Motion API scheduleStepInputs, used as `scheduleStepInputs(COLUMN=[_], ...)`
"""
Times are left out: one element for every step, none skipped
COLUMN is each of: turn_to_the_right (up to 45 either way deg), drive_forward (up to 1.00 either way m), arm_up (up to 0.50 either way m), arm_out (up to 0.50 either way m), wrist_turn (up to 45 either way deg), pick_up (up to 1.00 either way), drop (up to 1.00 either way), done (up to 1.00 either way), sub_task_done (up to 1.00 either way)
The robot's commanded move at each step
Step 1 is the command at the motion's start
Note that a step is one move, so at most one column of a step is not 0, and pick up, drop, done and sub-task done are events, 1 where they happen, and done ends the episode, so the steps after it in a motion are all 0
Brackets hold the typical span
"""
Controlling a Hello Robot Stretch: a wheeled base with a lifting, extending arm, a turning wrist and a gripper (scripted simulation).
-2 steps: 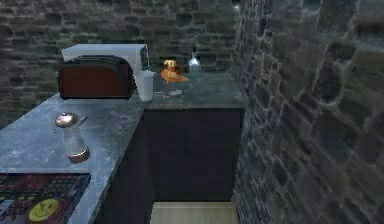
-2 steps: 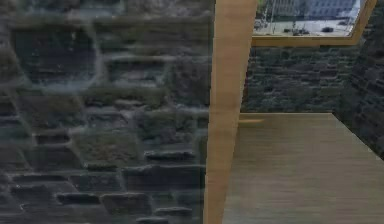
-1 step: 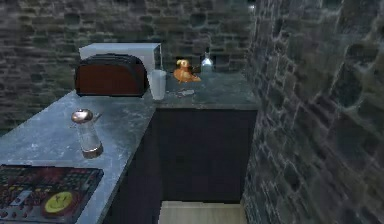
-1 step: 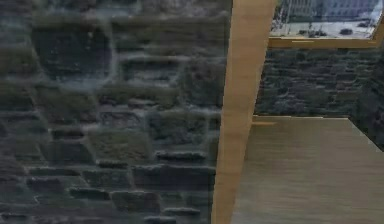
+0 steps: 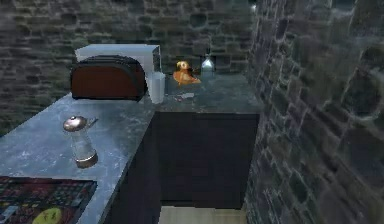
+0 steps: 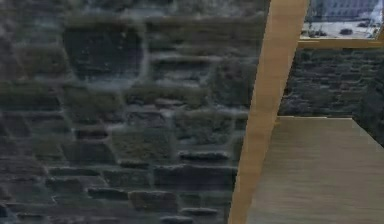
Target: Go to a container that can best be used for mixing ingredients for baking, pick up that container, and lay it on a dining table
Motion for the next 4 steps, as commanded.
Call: scheduleStepInputs(turn_to_the_right=[-45.0,-45.0,-45.0,-15.0], drive_forward=[0.0,0.0,0.0,0.0], arm_up=[0.0,0.0,0.0,0.0], arm_out=[0.0,0.0,0.0,0.0], wrist_turn=[0.0,0.0,0.0,0.0], pick_up=[0.0,0.0,0.0,0.0], drop=[0.0,0.0,0.0,0.0], done=[0.0,0.0,0.0,0.0], sub_task_done=[0.0,0.0,0.0,0.0])
